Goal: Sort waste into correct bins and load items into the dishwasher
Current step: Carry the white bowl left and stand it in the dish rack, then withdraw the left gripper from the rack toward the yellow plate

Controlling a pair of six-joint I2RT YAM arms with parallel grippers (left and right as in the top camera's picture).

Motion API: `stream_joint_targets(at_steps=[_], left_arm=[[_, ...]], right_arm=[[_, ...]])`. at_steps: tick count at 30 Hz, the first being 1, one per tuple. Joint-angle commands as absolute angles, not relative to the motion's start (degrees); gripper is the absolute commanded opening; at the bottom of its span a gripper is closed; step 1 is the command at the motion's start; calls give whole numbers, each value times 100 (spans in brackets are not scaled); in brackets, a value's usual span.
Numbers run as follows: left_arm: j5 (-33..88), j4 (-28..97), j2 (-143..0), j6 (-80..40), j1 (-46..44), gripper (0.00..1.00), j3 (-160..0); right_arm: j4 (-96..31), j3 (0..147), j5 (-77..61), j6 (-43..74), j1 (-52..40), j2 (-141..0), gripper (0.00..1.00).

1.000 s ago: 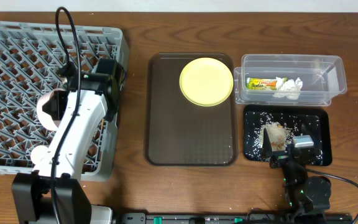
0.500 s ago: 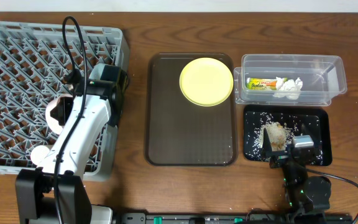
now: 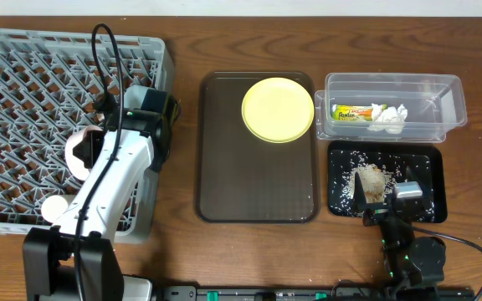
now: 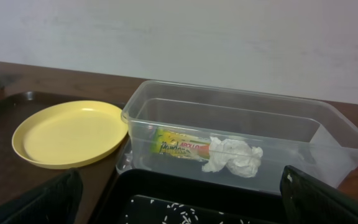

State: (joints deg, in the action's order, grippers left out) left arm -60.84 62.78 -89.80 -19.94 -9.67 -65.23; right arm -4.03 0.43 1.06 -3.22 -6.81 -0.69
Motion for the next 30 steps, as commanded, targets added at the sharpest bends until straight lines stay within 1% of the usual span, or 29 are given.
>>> stream_joint_targets(at_steps=[1,8,10,12,14,15,17,18,21,24,27,28,30], left_arm=[[-4836,6259,-9035,-2130,-1096,9,-6359],[-4193,6267,-9035,-2132,-1481,9,-6359],[-4193,6267,-9035,-2132,-1544,12,-6359],[-4169,6274,-9035,-2130,-1592,23,-6359],[-4049,6292,-9030,-2128,-1623,24,-6366],[-3935,6331,-9024,-2128,-1640,29,-6388],[-3688,6469,-9006,-2128,-1675,52,-6525],[-3531,6558,-8984,-2128,-1691,58,-6659],[-2875,6781,-8895,-2058,-1758,61,-7210],[-1850,6735,-8761,-2023,-1879,61,-7819],[-679,6101,-8641,-2001,-2029,61,-8099],[-460,5833,-8628,-1942,-2069,61,-8097],[-408,5472,-8654,-1911,-2121,61,-8090]], right_arm=[[-421,32,123,-373,-644,-38,99],[-421,32,123,-373,-644,-38,99],[-421,32,123,-373,-644,-38,99],[-421,32,123,-373,-644,-38,99],[-421,32,123,-373,-644,-38,99],[-421,32,123,-373,-644,-38,99],[-421,32,123,-373,-644,-38,99],[-421,32,123,-373,-644,-38,99],[-421,32,123,-373,-644,-38,99],[-421,32,123,-373,-644,-38,99],[-421,32,123,-373,-644,-38,99],[-421,32,123,-373,-644,-38,99],[-421,32,123,-373,-644,-38,99]])
